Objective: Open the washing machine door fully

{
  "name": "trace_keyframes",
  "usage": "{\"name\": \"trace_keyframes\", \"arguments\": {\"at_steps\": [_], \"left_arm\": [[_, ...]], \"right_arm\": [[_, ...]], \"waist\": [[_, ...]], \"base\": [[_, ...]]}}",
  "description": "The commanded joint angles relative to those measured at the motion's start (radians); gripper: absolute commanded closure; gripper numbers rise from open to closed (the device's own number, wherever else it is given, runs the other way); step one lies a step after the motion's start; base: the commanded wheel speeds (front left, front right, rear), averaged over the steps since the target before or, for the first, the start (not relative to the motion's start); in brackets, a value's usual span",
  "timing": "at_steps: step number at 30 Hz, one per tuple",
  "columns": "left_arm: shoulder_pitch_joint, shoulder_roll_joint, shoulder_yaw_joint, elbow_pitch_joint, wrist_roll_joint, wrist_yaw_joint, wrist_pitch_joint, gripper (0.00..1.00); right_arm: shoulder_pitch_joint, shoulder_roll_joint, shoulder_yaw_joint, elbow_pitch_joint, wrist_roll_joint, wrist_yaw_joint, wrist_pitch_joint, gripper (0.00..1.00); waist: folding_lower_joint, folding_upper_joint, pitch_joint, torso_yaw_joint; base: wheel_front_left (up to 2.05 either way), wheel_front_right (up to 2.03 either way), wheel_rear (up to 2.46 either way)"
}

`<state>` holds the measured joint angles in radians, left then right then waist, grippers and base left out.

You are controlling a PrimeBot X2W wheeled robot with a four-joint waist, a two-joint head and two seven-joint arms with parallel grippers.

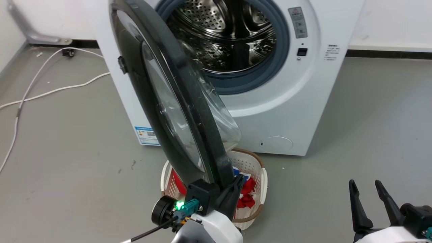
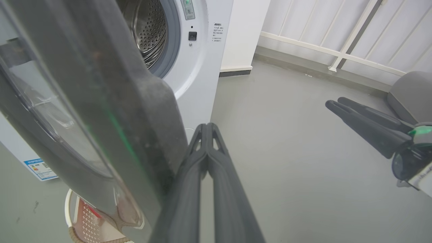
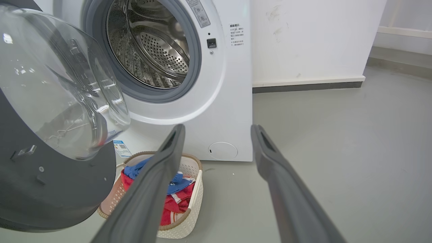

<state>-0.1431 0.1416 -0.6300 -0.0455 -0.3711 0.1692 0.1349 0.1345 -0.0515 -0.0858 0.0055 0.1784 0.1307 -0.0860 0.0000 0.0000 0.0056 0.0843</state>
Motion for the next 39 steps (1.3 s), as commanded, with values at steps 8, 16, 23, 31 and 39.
{"name": "trace_keyframes", "arguments": {"at_steps": [8, 16, 23, 31, 39], "left_arm": [[0.036, 0.038, 0.014, -0.035, 0.003, 0.029, 0.005, 1.00], [0.053, 0.038, 0.007, -0.071, 0.009, 0.042, -0.006, 1.00], [0.068, 0.052, 0.026, -0.086, 0.006, 0.062, -0.019, 1.00], [0.085, 0.066, 0.065, -0.103, -0.003, 0.095, -0.042, 1.00], [0.095, 0.104, 0.154, -0.088, -0.030, 0.127, -0.067, 1.00]], "right_arm": [[0.005, 0.001, -0.005, -0.008, 0.002, 0.000, 0.005, 0.00], [0.000, 0.001, -0.012, -0.004, 0.005, 0.000, 0.011, 0.00], [-0.011, 0.001, -0.017, -0.006, 0.003, 0.000, 0.014, 0.00], [-0.013, 0.001, -0.024, -0.009, 0.009, 0.000, 0.014, 0.00], [-0.027, 0.001, -0.027, -0.019, 0.004, 0.000, 0.023, 0.00]], "waist": [[0.0000, 0.0000, -0.003, 0.084], [0.0000, 0.0000, 0.006, 0.162], [0.0000, 0.0000, 0.018, 0.237], [0.0000, 0.0000, 0.028, 0.322], [0.0000, 0.0000, 0.043, 0.369]], "base": [[0.00, 0.00, 0.00], [0.00, 0.00, 0.00], [0.00, 0.00, 0.00], [0.00, 0.00, 0.00], [0.00, 0.00, 0.00]]}}
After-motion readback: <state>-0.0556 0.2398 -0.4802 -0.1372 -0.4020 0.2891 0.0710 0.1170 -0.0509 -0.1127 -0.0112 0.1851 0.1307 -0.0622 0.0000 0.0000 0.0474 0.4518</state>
